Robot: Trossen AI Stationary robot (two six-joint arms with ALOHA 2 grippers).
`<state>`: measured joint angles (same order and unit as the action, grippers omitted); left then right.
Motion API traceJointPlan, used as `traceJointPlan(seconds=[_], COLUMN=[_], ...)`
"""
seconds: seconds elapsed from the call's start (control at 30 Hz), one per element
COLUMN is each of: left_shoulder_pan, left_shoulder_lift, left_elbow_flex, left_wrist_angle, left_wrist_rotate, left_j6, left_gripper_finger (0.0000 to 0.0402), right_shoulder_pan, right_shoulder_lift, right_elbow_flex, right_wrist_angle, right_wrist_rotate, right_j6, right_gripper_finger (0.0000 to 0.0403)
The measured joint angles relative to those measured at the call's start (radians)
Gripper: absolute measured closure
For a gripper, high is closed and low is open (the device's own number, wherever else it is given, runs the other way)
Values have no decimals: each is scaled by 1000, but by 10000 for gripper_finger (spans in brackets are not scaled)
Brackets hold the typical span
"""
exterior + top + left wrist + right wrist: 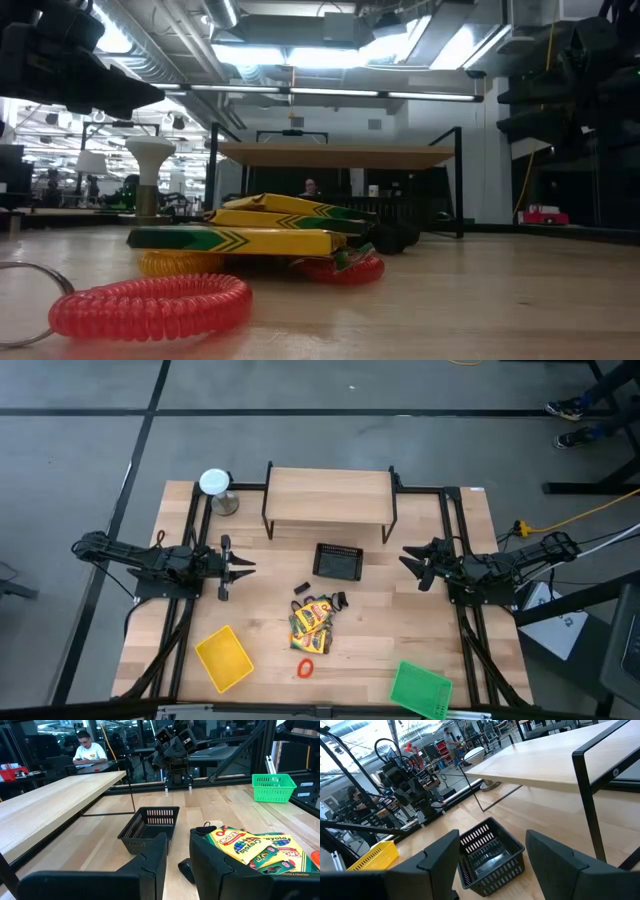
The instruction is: Pick & Place Office Desk Supplies
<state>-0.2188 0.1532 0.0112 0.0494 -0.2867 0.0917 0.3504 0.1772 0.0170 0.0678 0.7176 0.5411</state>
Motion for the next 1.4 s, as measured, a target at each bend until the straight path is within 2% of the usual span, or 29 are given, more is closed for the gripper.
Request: traceJointPlan(seconds=[0.07, 0.17, 0.3, 0.5, 0.73, 1.0, 1.17, 1.4], left_shoulder_pan=[0, 0, 0, 0, 0, 0, 1, 1], left_shoulder_lift=[0, 0, 0, 0, 0, 0, 0, 0], left_elbow_flex=[0, 0, 0, 0, 0, 0, 0, 0], left_wrist_angle=[0, 0, 0, 1, 1, 13, 147, 381], left_wrist_rotate=[0, 0, 0, 0, 0, -14, -69, -79], left_j6=[0, 0, 0, 0, 0, 9, -70, -214], left_gripper_finger=[320, 320, 320, 320, 320, 320, 320, 320], right_shoulder_pan=[-2, -3, -3, -3, -3, -3, -3, -3], right_shoulder_lift=[0, 0, 0, 0, 0, 0, 0, 0], right_elbow_flex=[0, 0, 0, 0, 0, 0, 0, 0], right_wrist_angle=[3, 3, 4, 6, 7, 7, 7, 37], right_wrist_rotate=[20, 105, 207, 176, 243, 236, 248, 246], right_j6=[-16, -21, 97, 242, 369, 520, 628, 715], right_gripper_finger=[172, 172, 172, 172, 172, 172, 172, 172])
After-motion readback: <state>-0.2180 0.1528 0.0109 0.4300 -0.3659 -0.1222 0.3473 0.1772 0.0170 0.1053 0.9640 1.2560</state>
